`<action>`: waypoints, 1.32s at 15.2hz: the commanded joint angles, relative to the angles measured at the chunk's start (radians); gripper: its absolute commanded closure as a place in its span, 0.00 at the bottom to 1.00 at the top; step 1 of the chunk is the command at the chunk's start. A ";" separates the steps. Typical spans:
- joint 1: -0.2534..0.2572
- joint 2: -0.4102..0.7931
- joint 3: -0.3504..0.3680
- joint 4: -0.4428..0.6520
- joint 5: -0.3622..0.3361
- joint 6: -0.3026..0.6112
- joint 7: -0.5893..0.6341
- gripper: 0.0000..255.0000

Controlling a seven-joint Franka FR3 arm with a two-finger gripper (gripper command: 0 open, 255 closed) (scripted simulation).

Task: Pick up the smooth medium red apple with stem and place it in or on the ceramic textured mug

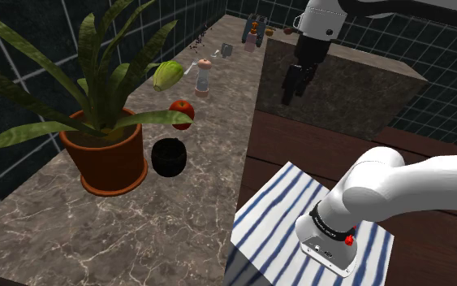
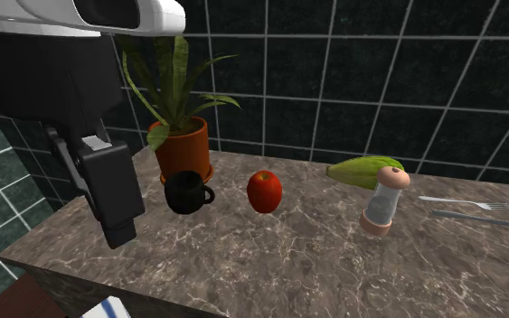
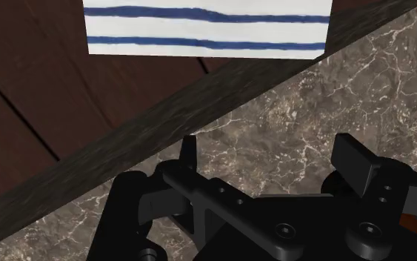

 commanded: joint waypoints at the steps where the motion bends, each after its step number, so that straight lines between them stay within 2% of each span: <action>1: 0.000 0.000 0.000 0.000 0.000 0.000 0.000 0.00; 11: 0.037 0.393 0.030 0.188 -0.020 0.196 -0.067 0.00; 20: 0.064 0.749 0.064 0.462 -0.058 0.268 -0.107 0.00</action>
